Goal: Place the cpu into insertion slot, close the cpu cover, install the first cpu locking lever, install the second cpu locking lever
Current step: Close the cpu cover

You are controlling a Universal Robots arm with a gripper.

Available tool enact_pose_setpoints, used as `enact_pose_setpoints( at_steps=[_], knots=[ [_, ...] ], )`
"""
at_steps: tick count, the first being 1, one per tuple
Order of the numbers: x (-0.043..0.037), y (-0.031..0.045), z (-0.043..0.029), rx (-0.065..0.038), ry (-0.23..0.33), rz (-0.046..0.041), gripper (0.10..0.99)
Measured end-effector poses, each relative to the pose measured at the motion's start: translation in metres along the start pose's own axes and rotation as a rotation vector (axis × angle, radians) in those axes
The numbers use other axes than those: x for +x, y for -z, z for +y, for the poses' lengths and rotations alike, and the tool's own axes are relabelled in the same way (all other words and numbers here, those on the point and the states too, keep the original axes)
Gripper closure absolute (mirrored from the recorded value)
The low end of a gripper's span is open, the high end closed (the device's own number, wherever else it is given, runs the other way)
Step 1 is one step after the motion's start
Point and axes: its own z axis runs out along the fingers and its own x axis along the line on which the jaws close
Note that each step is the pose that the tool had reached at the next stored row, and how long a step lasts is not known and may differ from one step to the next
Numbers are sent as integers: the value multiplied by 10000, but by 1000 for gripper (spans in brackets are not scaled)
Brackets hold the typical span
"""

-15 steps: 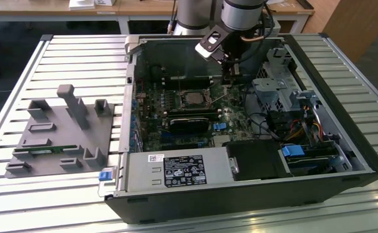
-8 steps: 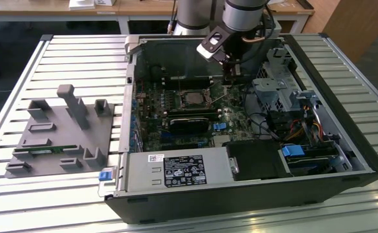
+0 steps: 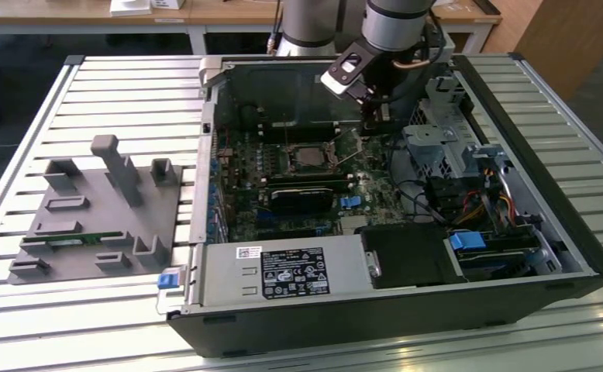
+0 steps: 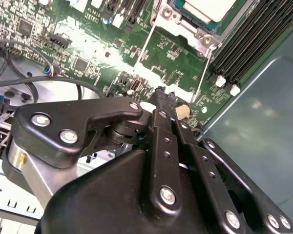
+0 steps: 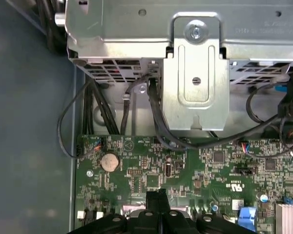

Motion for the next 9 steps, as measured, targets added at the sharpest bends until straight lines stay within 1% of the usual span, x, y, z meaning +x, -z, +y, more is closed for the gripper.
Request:
enact_pose_setpoints(
  at_steps=[4,9],
  knots=[
    [3,-11,47,2,0,2,973],
    [10,-31,76,20,-1,1,973]
  ],
)
